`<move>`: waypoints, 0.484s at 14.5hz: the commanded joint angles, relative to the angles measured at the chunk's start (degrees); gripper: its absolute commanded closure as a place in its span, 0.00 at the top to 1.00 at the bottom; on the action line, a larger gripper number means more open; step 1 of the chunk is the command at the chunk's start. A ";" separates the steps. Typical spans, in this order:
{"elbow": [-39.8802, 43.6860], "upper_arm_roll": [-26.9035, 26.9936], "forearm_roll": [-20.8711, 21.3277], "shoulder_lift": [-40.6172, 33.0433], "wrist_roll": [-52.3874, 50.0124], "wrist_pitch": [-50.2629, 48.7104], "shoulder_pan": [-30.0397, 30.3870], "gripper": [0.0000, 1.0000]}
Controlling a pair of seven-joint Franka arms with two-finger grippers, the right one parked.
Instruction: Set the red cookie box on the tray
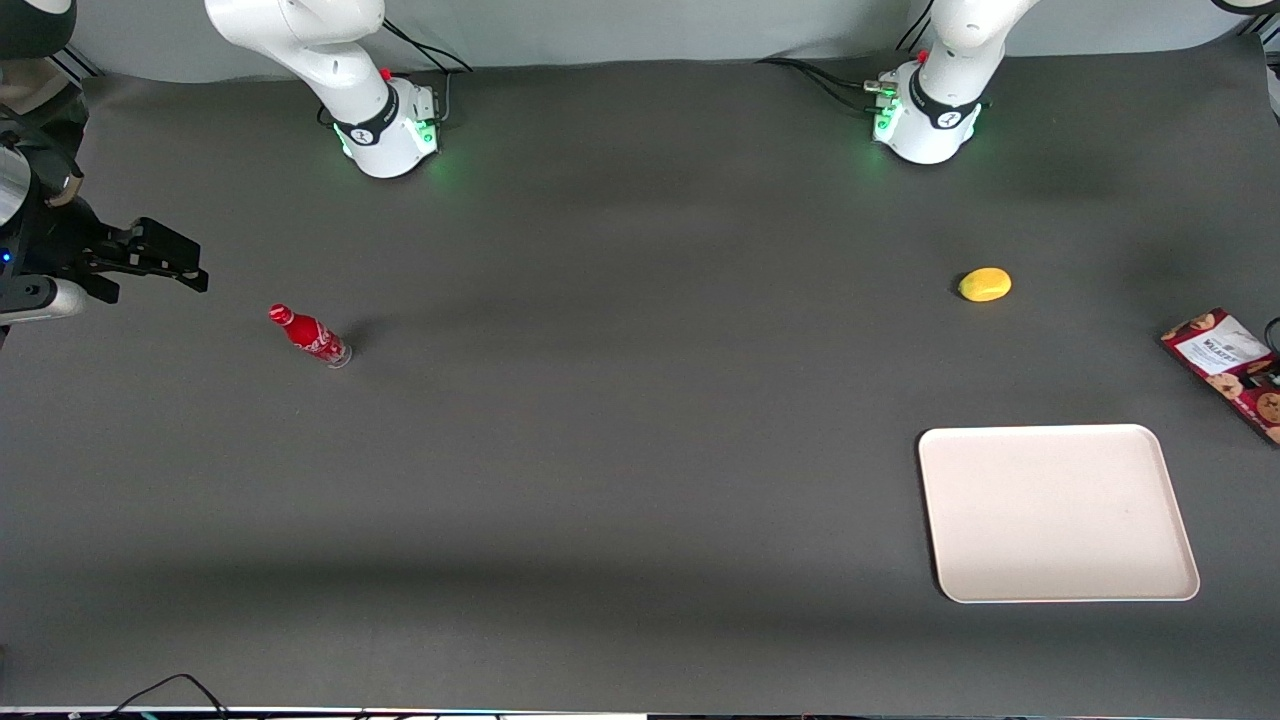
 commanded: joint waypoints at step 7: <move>18.27 -0.30 0.58 -15.76 -0.95 -34.12 -3.34 0.00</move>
